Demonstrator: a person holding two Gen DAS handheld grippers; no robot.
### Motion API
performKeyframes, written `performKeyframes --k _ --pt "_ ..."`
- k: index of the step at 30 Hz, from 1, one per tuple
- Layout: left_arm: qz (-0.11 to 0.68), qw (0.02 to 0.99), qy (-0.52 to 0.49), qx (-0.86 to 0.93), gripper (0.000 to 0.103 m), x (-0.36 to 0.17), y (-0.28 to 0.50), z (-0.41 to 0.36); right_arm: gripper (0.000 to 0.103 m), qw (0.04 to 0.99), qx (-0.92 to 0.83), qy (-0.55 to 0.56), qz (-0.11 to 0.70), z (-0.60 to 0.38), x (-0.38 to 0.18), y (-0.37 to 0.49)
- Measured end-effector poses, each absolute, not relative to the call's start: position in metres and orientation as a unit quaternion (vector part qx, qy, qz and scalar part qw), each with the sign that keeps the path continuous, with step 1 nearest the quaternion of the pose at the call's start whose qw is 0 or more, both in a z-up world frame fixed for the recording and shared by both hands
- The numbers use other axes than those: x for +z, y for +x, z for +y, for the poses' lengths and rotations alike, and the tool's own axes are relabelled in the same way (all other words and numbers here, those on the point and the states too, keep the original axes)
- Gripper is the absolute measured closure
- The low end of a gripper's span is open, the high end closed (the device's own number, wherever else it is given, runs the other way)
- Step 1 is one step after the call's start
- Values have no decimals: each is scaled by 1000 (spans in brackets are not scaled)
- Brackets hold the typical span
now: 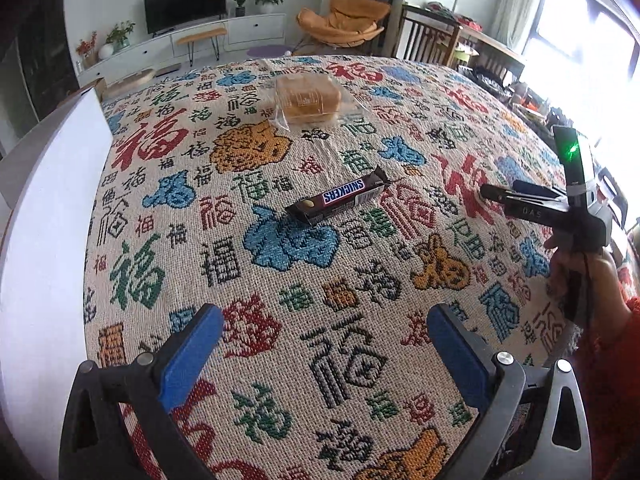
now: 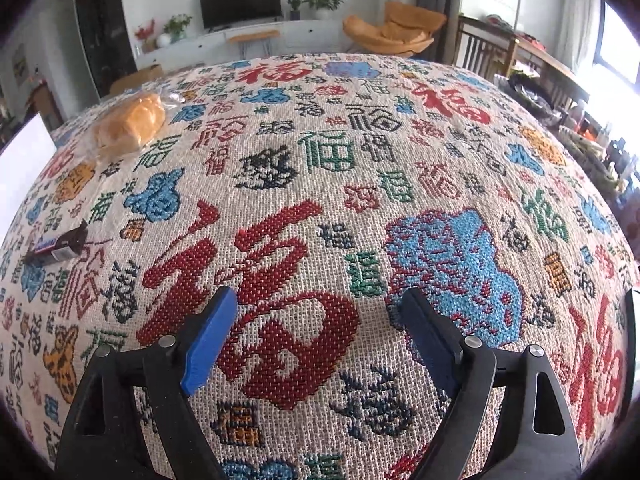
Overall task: Organize snacks
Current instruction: 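Close the left tool on the Snickers bar, then hold the Snickers bar in the left tool above the table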
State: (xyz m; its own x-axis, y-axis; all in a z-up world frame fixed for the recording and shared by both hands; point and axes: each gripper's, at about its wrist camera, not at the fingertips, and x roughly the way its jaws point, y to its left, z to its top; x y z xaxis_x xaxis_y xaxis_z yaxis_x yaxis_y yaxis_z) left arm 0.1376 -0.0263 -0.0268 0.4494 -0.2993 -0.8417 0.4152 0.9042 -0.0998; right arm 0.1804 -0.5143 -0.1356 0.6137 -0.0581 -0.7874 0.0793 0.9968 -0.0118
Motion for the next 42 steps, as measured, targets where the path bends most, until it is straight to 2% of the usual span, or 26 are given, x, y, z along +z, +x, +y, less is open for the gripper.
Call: performKeyframes --k 10,13,16,17,18,19,22,27,31,32,34,35,36,40,42 --pt "465 822 206 -255 4 -48 201 -91 16 898 -38 12 438 -513 -136 181" --pt "476 820 204 -243 16 -63 224 -98 16 898 -38 13 438 -513 -135 181" --pt "491 817 164 -253 41 -70 237 -94 16 898 -38 13 438 -513 -135 181" --pt "493 821 144 -250 57 -69 240 -90 16 898 -38 13 438 -513 -135 180" --pt "493 826 134 -238 81 -67 241 -87 16 898 -38 13 438 -513 -134 180" --pt "496 830 119 -226 86 -66 243 -83 16 898 -38 14 438 -512 -136 182" --pt "503 845 53 -175 86 -65 245 -59 16 898 -38 14 438 -513 -137 183" --pt "489 870 2 -58 86 -65 246 -10 16 898 -38 13 438 -513 -137 183" --pt "484 873 -40 -41 83 -70 250 18 16 898 -38 14 438 -514 -136 183" --pt "479 875 -46 -46 77 -71 249 21 16 898 -38 14 438 -513 -137 183" --pt "472 879 -42 -58 54 -71 247 16 16 898 -38 14 438 -514 -136 183" --pt "471 879 -34 -58 28 -72 245 13 16 898 -38 14 438 -513 -137 183" --pt "471 880 -24 -50 12 -74 244 9 16 898 -38 14 438 -513 -137 183" --pt "456 889 30 -33 5 -84 244 -7 16 898 -38 14 438 -513 -137 183" --pt "458 889 22 -26 0 -85 246 -4 16 898 -38 14 438 -513 -137 183"
